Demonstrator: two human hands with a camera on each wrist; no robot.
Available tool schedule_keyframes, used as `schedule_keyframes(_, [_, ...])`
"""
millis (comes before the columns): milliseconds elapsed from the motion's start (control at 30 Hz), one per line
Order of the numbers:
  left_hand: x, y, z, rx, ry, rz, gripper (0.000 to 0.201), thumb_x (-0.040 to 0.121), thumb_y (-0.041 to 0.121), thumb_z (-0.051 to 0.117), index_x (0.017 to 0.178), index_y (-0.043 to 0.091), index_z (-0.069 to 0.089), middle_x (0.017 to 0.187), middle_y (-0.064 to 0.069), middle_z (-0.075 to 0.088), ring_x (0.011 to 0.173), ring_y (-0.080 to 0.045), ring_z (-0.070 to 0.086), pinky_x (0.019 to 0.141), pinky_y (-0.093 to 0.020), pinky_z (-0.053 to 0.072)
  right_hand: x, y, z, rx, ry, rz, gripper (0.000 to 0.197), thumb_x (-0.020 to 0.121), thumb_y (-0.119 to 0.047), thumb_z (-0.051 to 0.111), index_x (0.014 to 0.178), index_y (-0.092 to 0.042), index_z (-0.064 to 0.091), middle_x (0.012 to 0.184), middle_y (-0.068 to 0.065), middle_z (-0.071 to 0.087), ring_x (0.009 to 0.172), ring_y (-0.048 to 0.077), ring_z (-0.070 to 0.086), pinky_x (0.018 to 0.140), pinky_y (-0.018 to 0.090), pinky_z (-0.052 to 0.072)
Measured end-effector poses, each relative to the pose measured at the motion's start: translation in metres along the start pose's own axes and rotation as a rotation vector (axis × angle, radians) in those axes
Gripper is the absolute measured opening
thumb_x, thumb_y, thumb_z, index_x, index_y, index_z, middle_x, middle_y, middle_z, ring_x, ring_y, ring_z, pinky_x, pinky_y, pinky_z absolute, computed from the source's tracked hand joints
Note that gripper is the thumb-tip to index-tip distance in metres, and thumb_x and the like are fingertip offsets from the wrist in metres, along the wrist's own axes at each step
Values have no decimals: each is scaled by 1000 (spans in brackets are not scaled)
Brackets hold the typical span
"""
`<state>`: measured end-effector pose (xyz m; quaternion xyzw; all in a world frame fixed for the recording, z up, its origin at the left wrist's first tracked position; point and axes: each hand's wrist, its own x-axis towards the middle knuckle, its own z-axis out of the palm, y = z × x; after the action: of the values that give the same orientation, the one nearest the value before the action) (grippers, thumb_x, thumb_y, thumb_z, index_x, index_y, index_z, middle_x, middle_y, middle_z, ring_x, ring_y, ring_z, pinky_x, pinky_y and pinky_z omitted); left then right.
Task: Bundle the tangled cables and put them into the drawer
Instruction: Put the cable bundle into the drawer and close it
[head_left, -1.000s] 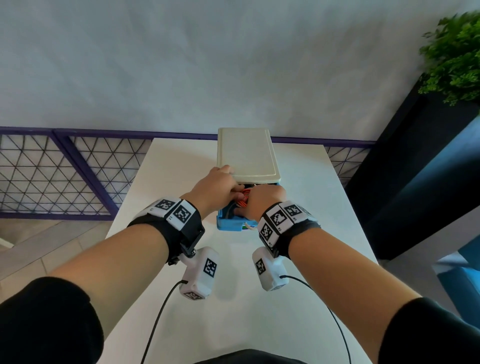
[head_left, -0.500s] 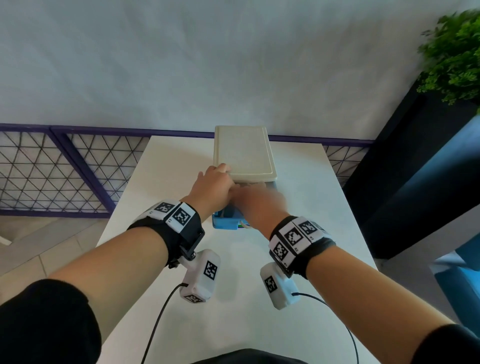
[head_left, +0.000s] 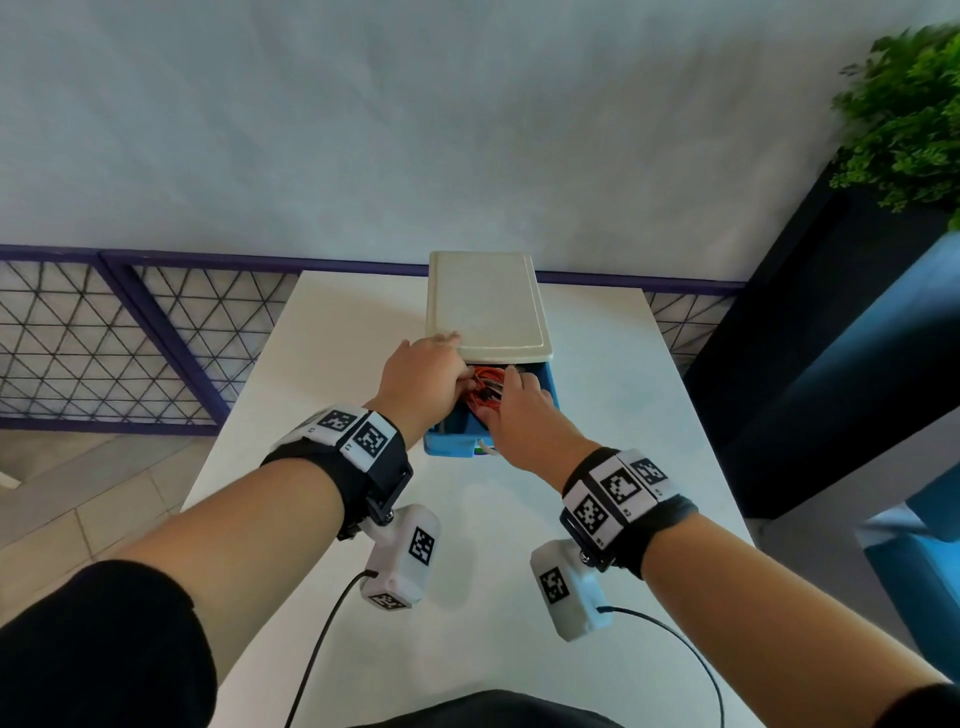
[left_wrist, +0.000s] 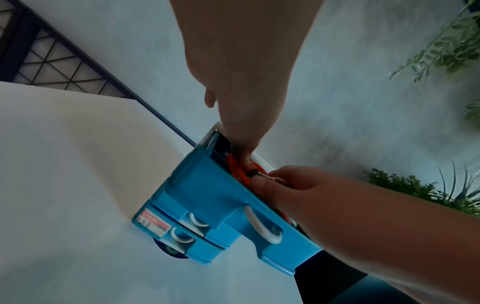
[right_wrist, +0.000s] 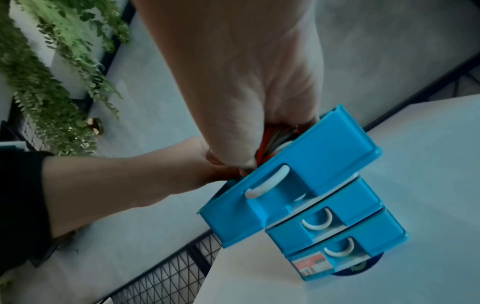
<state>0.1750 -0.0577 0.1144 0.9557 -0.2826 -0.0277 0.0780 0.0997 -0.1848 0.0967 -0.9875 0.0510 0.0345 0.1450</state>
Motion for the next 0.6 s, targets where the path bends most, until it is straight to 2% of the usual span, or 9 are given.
schedule_keyframes(100, [2, -2, 5, -12, 29, -11, 34, 95, 36, 49, 116, 17, 67, 149, -5, 40, 124, -31, 47, 98, -42, 39, 3, -6, -1, -151, 6, 2, 52, 100, -35, 46, 130, 6, 34, 128, 20, 46, 110, 28, 53, 92, 32, 43])
schedule_keyframes(167, [3, -4, 10, -35, 48, -42, 42, 94, 32, 48, 132, 13, 54, 143, -6, 46, 123, -31, 47, 92, -41, 43, 5, -13, -1, -233, 27, 18, 50, 100, -32, 46, 129, 7, 35, 125, 19, 47, 106, 25, 55, 87, 29, 45])
schedule_keyframes(233, [4, -5, 12, -50, 37, -59, 47, 94, 28, 47, 137, 11, 47, 145, -6, 44, 128, -29, 43, 90, -41, 46, 10, -18, 3, -275, 27, 41, 47, 99, -25, 47, 129, 9, 36, 124, 19, 48, 106, 25, 54, 86, 29, 46])
schedule_keyframes(333, [3, -7, 6, 1, -41, -45, 42, 95, 28, 45, 133, 11, 52, 153, -5, 34, 132, -28, 38, 91, -41, 45, 19, -24, 11, -341, 31, 66, 43, 99, -19, 43, 129, 11, 39, 123, 21, 49, 106, 27, 53, 82, 29, 46])
schedule_keyframes(400, [2, -7, 1, 45, -102, -10, 35, 96, 29, 44, 123, 14, 60, 157, -3, 24, 136, -31, 34, 97, -44, 44, 21, -27, 11, -272, 20, 113, 47, 98, -19, 46, 131, 12, 35, 126, 23, 47, 108, 29, 53, 84, 30, 47])
schedule_keyframes(467, [1, -9, -3, 62, -146, 10, 33, 97, 32, 44, 119, 17, 63, 159, 0, 18, 139, -34, 29, 103, -46, 41, 25, -22, 10, -98, 39, 133, 57, 96, -33, 53, 131, 9, 35, 126, 19, 47, 110, 30, 55, 87, 32, 48])
schedule_keyframes(533, [2, -12, -4, 39, -165, 4, 37, 96, 35, 46, 127, 20, 58, 159, 2, 18, 141, -37, 26, 106, -46, 38, 28, -14, 2, 90, -37, 114, 67, 89, -55, 54, 127, -1, 43, 119, 12, 53, 106, 28, 59, 87, 35, 49])
schedule_keyframes(600, [6, -17, -1, 27, -160, -3, 47, 93, 39, 47, 136, 21, 48, 157, 2, 25, 139, -35, 31, 108, -48, 36, 25, -3, -11, 213, -66, 49, 64, 82, -64, 54, 121, -13, 55, 111, 8, 63, 98, 25, 63, 84, 35, 52])
